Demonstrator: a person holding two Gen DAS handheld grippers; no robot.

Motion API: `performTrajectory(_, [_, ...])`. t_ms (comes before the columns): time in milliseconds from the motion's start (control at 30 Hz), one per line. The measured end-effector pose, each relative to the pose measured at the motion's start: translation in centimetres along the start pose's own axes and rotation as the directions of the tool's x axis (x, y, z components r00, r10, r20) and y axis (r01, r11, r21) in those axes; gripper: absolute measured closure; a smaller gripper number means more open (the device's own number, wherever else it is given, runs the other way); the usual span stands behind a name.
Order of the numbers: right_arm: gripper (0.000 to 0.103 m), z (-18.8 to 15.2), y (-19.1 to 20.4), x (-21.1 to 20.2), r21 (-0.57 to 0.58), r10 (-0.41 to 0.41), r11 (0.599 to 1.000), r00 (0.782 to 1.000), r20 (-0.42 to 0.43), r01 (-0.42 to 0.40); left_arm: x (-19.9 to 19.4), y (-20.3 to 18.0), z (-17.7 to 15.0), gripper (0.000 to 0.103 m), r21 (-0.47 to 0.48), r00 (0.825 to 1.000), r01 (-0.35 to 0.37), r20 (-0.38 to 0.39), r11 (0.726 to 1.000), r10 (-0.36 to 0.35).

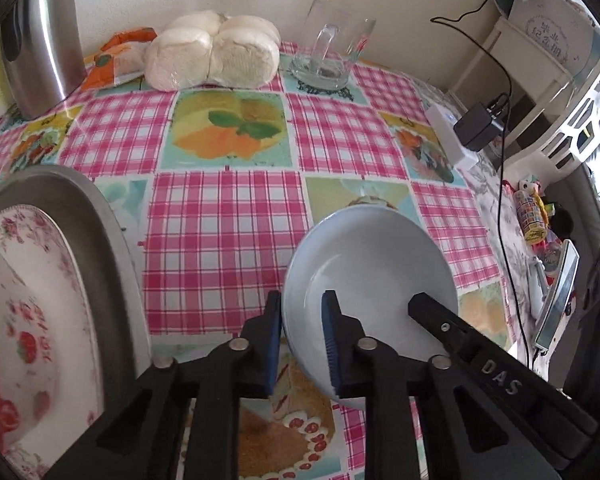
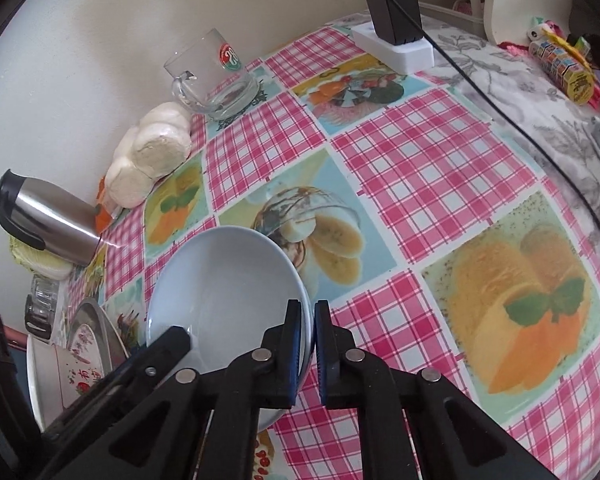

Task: Organize plates and bowls
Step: 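Close both tools on the white round bowl rim and lift it, then carry the white round bowl with both tools and lower it onto the stack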

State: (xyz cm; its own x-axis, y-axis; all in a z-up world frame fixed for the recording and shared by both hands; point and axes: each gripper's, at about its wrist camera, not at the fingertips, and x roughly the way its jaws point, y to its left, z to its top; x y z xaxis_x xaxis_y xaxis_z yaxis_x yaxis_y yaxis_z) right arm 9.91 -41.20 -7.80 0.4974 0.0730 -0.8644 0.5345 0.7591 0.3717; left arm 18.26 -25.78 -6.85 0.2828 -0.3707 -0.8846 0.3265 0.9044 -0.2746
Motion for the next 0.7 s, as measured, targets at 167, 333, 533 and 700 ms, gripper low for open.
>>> performTrajectory(167, [0.094, 0.0, -0.2, -0.4, 0.022, 0.033, 0.999, 0.999, 0.012, -0.033, -0.6, 0.7, 0.2, 0.089, -0.031, 0.999, 0.023, 0.031, 0.999, -0.022])
performTrajectory(333, [0.094, 0.3, 1.8, -2.5, -0.004, 0.085, 0.996, 0.995, 0.057, -0.085, -4.5, 1.1, 0.9, 0.089, -0.027, 0.994, 0.016, 0.108, 1.0, -0.013])
performTrajectory(533, [0.093, 0.2, 7.7, -7.4, -0.12, 0.168, 0.981, 0.976, 0.138, -0.152, -11.7, 4.4, 1.3, 0.089, -0.079, 0.978, 0.021, 0.21, 0.997, -0.004])
performTrajectory(700, [0.091, -1.3, 13.8, -10.1, -0.25, 0.265, 0.942, 0.952, 0.153, -0.222, -16.9, 8.8, 0.1, 0.089, -0.163, 0.957, 0.008, 0.286, 0.987, 0.039])
